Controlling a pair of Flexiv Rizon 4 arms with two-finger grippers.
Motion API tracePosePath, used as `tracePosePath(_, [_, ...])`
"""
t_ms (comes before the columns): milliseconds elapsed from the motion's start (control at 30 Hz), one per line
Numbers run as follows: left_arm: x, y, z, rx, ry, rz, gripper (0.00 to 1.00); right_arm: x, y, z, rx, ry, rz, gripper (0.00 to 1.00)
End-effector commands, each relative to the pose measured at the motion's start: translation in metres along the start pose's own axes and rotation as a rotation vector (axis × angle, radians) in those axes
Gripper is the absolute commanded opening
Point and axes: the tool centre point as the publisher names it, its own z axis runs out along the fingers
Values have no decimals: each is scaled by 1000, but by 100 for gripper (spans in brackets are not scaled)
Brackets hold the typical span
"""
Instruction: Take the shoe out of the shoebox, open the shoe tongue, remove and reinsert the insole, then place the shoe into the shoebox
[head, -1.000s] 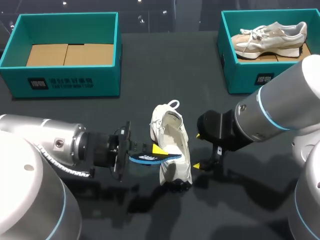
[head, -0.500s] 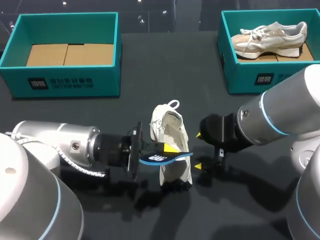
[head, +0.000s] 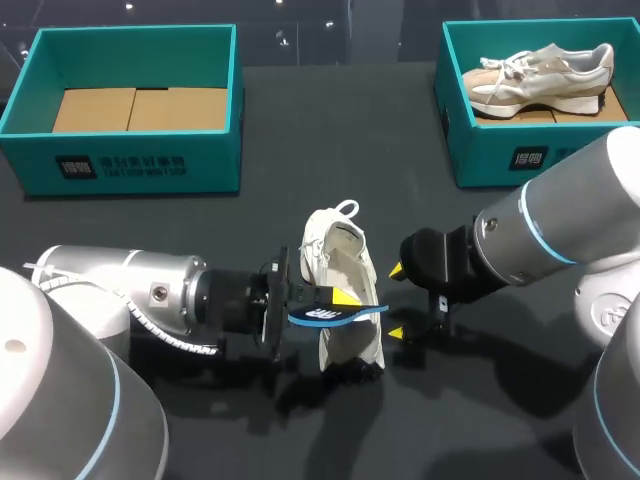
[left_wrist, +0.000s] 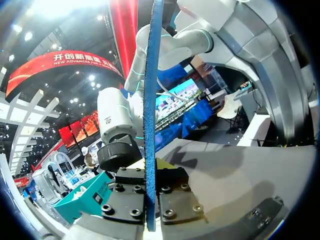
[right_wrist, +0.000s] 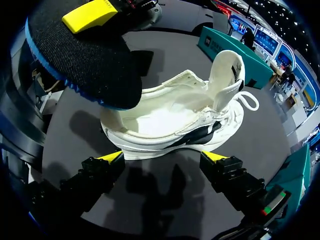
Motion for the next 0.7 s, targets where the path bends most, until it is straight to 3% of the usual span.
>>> tracePosePath(33, [0,8,3,9,-2,0,0,-5,2,10,0,13,-1,100])
tracePosePath(700, [-4,25,2,-9,-17,-25,0,-5,-4,16,-27,33,13,100])
